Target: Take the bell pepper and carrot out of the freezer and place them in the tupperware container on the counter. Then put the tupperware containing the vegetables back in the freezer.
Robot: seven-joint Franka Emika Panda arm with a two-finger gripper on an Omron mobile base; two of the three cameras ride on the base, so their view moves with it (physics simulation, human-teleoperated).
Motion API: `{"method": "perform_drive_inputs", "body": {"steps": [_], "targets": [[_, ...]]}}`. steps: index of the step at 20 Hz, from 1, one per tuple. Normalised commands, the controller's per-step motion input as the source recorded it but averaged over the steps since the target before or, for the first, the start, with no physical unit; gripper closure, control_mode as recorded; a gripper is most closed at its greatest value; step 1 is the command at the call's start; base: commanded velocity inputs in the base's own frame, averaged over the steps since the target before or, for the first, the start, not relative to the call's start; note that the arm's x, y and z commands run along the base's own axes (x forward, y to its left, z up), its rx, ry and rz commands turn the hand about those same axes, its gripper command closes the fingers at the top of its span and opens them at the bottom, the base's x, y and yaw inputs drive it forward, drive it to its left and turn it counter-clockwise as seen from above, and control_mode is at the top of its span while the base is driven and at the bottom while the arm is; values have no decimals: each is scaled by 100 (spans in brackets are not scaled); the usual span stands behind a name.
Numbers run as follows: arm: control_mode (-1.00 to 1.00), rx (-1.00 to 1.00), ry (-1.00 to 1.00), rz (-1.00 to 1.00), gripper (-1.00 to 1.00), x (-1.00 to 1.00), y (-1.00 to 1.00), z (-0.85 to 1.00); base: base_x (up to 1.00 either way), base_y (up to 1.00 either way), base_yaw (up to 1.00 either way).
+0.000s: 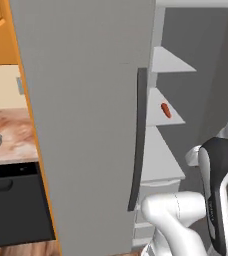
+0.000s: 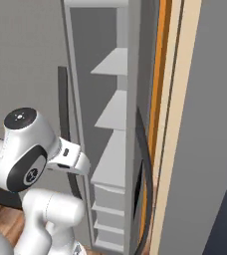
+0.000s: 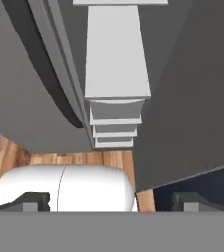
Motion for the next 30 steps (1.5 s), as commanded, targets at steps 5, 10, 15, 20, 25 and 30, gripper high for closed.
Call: {"method": "perform_drive_inputs", "body": {"steps": [5,10,15,20,25,30], "targets": [[100,0,0,0,-100,0,0,0,52,-34,0],[100,0,0,0,-100,0,0,0,56,-17,0],[100,0,0,0,-100,0,0,0,55,-24,0],[-100,5,0,0,-100,12,-20,0,22,-23,0],[-100,11,0,0,-100,63,-56,0,0,0,0],[-100,7,-6,0,-100,95,-44,-5,0,0,0]]}}
